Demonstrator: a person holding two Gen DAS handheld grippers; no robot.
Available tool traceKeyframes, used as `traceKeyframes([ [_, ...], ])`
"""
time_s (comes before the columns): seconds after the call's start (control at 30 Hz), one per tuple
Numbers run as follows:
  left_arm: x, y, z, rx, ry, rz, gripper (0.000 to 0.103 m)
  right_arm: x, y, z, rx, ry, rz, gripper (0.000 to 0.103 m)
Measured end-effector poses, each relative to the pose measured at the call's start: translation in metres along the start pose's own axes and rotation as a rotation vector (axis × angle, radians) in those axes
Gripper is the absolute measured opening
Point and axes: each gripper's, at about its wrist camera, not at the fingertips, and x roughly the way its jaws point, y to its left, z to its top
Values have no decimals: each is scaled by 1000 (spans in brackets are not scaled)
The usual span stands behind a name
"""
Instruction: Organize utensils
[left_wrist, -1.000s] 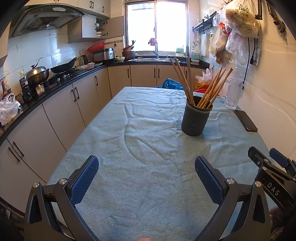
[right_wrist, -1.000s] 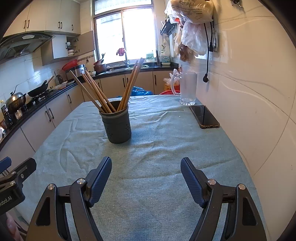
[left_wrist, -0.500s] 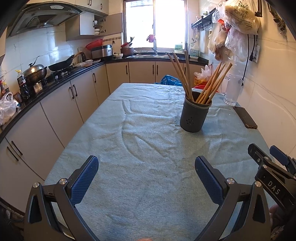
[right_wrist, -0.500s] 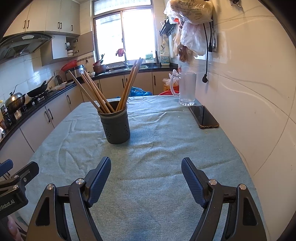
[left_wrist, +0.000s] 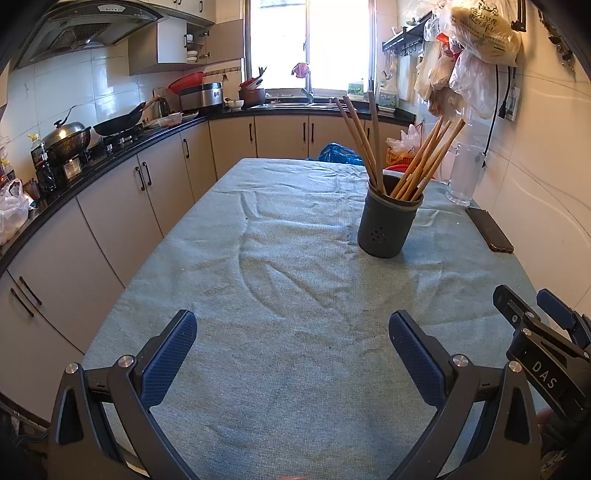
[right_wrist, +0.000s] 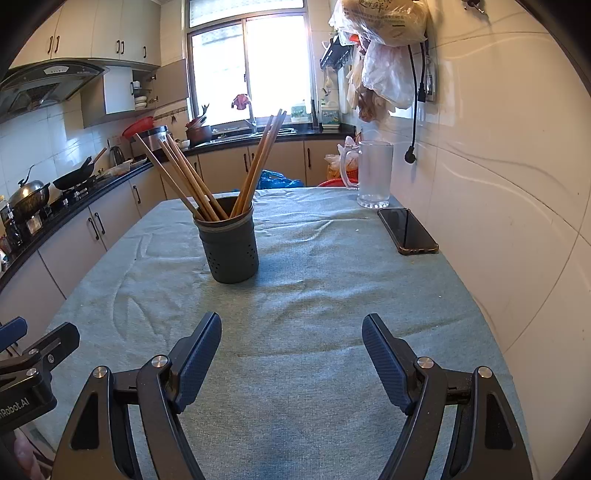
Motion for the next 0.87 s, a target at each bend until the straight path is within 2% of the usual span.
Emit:
traceKeyframes([
  [0.87, 4, -3, -1, 14, 9, -17, 103, 6, 2, -2, -14, 12, 3, 84],
])
